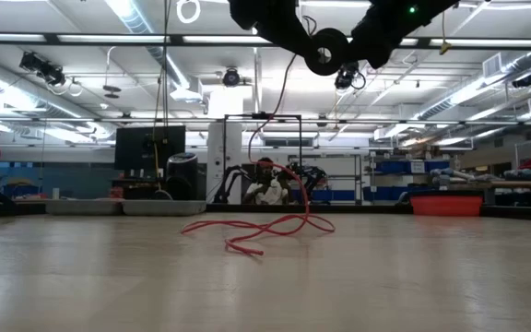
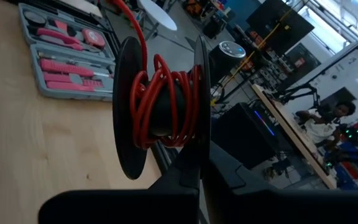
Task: Coil cords
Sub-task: Coil the red wire on the black spool
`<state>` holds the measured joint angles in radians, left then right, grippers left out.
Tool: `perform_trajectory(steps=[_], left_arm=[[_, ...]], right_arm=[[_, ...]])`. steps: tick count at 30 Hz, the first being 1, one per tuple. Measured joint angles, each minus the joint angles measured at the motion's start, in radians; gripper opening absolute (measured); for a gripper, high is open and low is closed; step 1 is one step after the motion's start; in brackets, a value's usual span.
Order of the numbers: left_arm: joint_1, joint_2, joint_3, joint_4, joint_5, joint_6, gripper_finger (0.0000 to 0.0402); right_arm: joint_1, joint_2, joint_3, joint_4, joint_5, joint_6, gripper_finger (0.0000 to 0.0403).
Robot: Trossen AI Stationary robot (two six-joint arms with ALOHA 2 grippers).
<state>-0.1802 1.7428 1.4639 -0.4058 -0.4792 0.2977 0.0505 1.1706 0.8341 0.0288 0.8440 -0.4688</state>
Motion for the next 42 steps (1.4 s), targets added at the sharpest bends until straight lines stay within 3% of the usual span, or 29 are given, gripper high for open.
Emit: perform_trajectory(steps=[10, 14, 19, 26, 32, 42], left_arm=[[0.011, 0.0, 0.001, 0.103, -0.017, 0.041, 0.0001], [0.01, 0.0, 0.023, 0.112, 0.031, 0.089, 0.0], [0.028, 0.0, 0.024, 0.133, 0.057, 0.143, 0.0], [0.092, 0.0, 0.024, 0.132, 0.191, 0.184, 0.0], [0.131, 0.002, 0.024, 0.135, 0.27, 0.189, 0.0], [0.132, 0.073, 0.024, 0.135, 0.285, 0.185, 0.0]], right_arm=[[-0.011, 0.005, 0.0, -0.005, 0.002, 0.024, 0.0], [-0.045, 0.019, 0.0, -0.015, 0.011, 0.022, 0.0], [-0.095, 0.035, 0.0, 0.023, -0.085, 0.026, 0.0], [-0.107, 0.059, 0.0, 0.113, -0.237, 0.007, 0.0], [-0.104, 0.06, 0.0, 0.144, -0.301, 0.087, 0.0], [-0.133, 0.06, 0.0, 0.239, -0.308, 0.188, 0.0]])
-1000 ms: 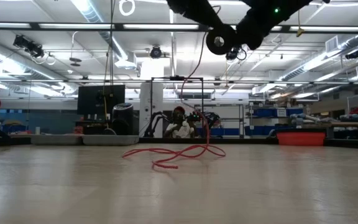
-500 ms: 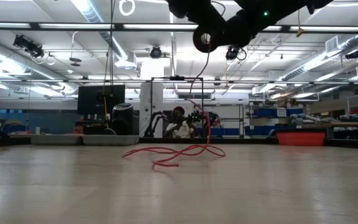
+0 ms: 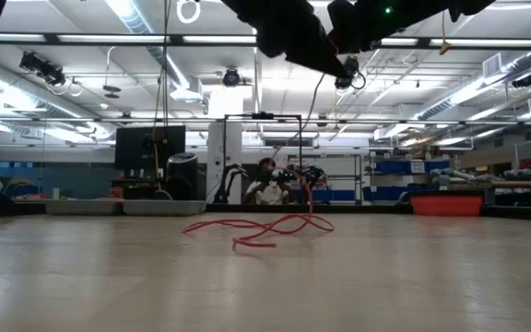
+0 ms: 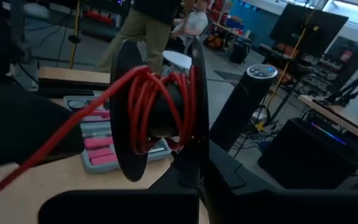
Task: Coil cords
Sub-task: Coil the red wire on the black spool
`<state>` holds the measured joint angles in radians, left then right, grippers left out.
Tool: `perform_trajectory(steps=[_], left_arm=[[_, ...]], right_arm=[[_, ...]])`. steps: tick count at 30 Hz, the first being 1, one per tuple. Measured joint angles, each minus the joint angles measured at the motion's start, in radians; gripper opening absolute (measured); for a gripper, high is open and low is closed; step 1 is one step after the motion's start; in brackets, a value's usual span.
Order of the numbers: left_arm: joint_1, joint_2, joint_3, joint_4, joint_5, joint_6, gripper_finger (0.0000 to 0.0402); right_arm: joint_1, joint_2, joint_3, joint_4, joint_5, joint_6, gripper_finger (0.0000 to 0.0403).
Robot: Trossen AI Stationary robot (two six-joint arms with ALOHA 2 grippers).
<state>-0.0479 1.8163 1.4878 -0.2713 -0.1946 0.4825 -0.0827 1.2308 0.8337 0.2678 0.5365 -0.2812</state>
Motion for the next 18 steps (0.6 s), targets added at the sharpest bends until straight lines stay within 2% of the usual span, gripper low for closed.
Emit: perform_trajectory(steps=[8, 12, 18], left_arm=[[0.0, 0.015, 0.0, 0.008, -0.141, -0.027, 0.0], [0.005, 0.016, 0.0, -0.042, -0.262, -0.089, 0.0006], [0.007, 0.016, 0.0, -0.1, -0.267, -0.1, 0.0046]], right_arm=[[0.011, 0.0, 0.0, -0.012, -0.009, 0.029, 0.0], [0.022, -0.007, 0.0, -0.021, -0.008, 0.028, 0.0], [0.022, -0.029, 0.0, -0.036, -0.004, 0.022, 0.0]])
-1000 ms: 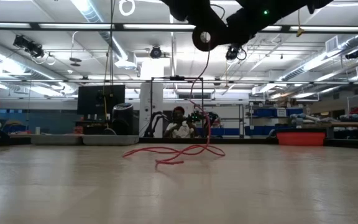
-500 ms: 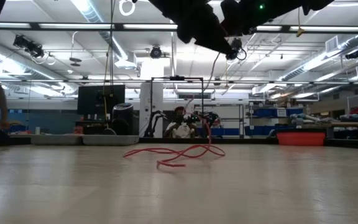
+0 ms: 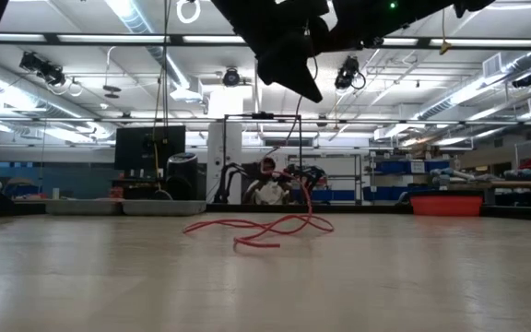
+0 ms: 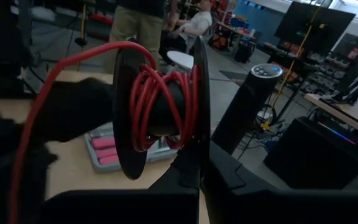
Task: Coil cords
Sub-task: Coil the red wire on the black spool
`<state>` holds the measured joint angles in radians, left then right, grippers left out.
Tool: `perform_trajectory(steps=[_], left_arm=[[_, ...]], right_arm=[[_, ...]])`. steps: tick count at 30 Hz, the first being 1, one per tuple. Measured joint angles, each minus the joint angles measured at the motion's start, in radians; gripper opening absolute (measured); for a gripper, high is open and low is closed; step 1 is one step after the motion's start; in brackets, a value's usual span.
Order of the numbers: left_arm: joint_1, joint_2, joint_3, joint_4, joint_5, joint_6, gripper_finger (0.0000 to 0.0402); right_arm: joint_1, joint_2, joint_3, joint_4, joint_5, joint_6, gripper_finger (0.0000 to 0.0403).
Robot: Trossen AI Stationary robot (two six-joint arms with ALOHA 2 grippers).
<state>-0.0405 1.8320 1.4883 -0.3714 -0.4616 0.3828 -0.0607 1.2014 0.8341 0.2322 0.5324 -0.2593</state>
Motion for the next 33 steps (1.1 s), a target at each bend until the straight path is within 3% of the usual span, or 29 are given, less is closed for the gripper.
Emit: perform_trajectory(steps=[9, 21, 26, 33], left_arm=[[-0.057, 0.0, 0.0, -0.079, 0.02, -0.012, 0.0057], [-0.137, 0.0, 0.0, 0.088, 0.018, -0.026, 0.0057], [-0.146, 0.0, -0.001, 0.111, -0.074, -0.049, 0.0057], [-0.159, 0.0, -0.001, 0.075, -0.078, -0.076, 0.0057]], right_arm=[[0.001, -0.109, 0.0, -0.119, 0.052, -0.016, 0.0], [-0.001, -0.164, 0.0, -0.124, 0.071, 0.08, 0.0], [0.012, -0.166, 0.0, -0.119, 0.073, 0.082, 0.0], [0.033, -0.175, 0.0, -0.155, 0.105, 0.062, 0.0]])
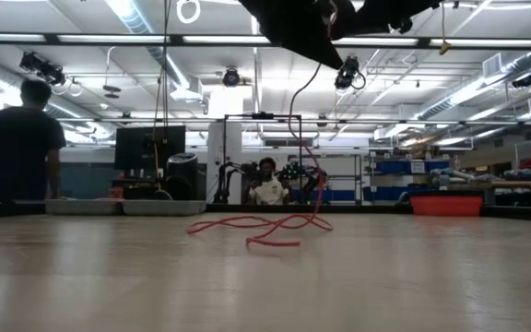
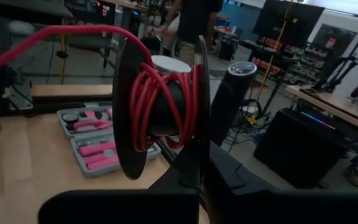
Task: Coil cords
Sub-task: Coil the red wire on the black spool
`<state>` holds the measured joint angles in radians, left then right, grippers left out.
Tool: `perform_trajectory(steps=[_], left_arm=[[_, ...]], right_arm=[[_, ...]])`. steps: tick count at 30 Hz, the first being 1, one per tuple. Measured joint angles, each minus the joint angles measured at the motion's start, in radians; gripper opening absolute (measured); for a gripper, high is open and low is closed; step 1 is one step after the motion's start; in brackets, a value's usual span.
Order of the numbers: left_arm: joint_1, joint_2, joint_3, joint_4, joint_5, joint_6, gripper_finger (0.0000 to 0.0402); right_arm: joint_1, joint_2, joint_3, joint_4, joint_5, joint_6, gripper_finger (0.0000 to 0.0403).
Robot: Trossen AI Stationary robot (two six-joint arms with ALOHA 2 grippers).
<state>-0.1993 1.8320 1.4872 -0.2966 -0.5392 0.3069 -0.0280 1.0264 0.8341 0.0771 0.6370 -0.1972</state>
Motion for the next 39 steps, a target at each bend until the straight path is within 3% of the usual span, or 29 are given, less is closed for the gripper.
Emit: perform_trajectory(steps=[5, 10, 20, 27, 33, 35, 39], left_arm=[[0.0, 0.0, 0.0, -0.065, -0.003, 0.002, 0.0053], [0.0, 0.0, 0.0, -0.111, -0.004, 0.002, 0.0008], [-0.013, -0.005, 0.0, -0.155, -0.05, 0.003, 0.0019], [-0.015, -0.007, 0.031, -0.263, -0.13, 0.007, 0.0003], [-0.008, -0.008, 0.04, -0.157, -0.149, 0.096, 0.0001], [-0.002, -0.008, 0.04, -0.112, -0.125, 0.149, 0.0001], [0.023, -0.008, 0.041, -0.053, 0.025, 0.245, 0.0001]], right_arm=[[0.0, 0.0, 0.0, -0.015, 0.003, -0.007, 0.0], [0.0, 0.0, 0.0, -0.022, 0.003, -0.017, 0.0], [0.0, -0.008, 0.0, -0.069, 0.041, -0.032, 0.0], [0.0, -0.009, 0.0, -0.07, 0.04, -0.022, 0.0], [0.0, 0.003, 0.0, 0.034, -0.011, 0.019, 0.0], [0.0, 0.009, 0.0, 0.06, -0.013, 0.02, 0.0], [0.0, 0.034, 0.0, 0.114, -0.016, 0.021, 0.0]])
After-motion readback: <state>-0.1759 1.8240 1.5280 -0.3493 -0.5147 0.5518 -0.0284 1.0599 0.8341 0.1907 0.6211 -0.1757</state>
